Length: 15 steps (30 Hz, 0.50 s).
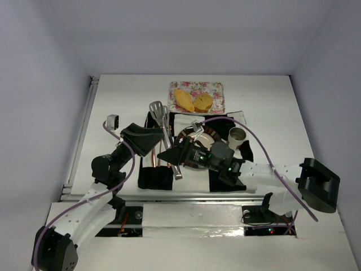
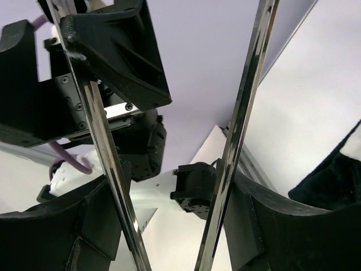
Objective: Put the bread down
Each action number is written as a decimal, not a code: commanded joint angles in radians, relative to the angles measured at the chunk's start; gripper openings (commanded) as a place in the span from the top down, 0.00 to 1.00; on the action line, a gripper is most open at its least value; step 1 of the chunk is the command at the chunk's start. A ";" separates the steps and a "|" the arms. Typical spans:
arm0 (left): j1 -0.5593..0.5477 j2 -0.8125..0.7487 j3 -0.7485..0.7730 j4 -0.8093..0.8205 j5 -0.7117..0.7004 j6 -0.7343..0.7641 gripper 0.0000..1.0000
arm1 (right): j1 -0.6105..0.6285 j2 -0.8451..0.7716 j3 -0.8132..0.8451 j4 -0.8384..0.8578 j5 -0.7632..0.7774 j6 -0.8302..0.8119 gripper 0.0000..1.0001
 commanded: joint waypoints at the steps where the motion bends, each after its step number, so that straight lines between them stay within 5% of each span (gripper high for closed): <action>1: -0.002 -0.035 0.067 -0.066 0.042 0.095 0.37 | 0.008 -0.029 0.046 -0.043 0.056 -0.016 0.33; 9: -0.002 -0.081 0.130 -0.334 0.055 0.216 0.25 | -0.013 -0.079 0.057 -0.090 0.056 -0.012 0.34; 15: -0.002 -0.081 0.127 -0.365 0.072 0.236 0.07 | -0.037 -0.116 0.055 -0.086 0.026 0.007 0.35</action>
